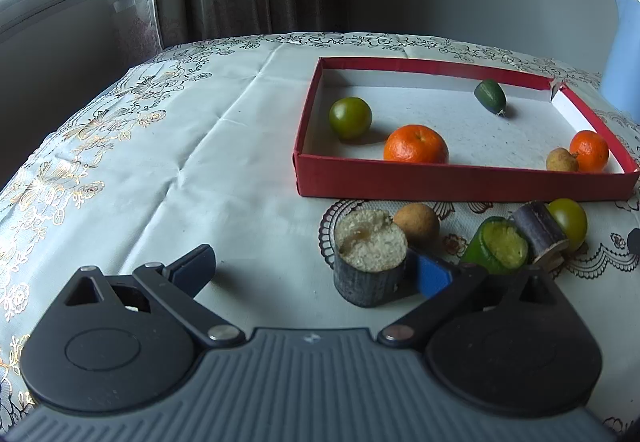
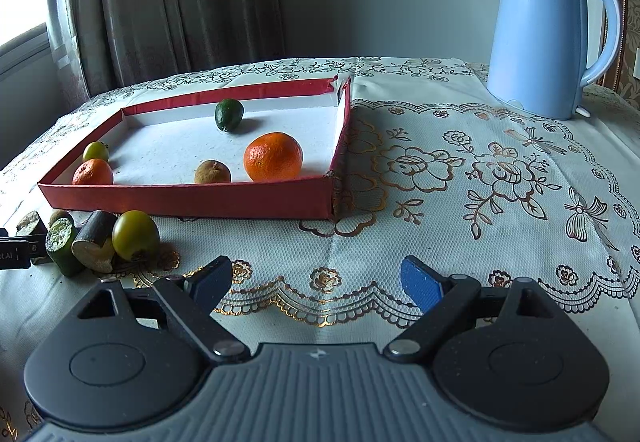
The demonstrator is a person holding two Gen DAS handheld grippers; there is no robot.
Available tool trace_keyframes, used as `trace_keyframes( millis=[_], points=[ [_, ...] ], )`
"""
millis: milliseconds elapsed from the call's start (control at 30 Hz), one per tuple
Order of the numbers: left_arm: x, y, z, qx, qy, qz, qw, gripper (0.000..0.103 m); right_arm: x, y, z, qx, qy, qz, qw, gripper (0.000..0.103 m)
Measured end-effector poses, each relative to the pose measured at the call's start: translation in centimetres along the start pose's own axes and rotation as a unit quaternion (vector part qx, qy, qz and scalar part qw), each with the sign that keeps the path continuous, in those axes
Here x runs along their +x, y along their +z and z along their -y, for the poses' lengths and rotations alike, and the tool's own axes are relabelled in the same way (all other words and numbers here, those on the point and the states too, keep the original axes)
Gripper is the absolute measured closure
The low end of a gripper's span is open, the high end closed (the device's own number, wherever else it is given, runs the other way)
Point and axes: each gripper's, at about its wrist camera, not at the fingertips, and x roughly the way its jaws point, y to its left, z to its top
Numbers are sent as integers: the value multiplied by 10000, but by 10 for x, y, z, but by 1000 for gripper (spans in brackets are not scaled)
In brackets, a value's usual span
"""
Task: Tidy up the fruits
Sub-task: 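Move the left tool to the cut dark cylinder piece and grasp it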
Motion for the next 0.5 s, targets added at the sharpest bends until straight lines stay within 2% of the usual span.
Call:
trace_keyframes(
  millis=[367,500],
  points=[
    [-1,-1,0,-9,-120,58,9999,10,0,0,0,3,4,2,10000,11],
    [-3,-2,0,6,-193,103,9998,17,0,0,0,3,6,3,10000,11]
  ],
)
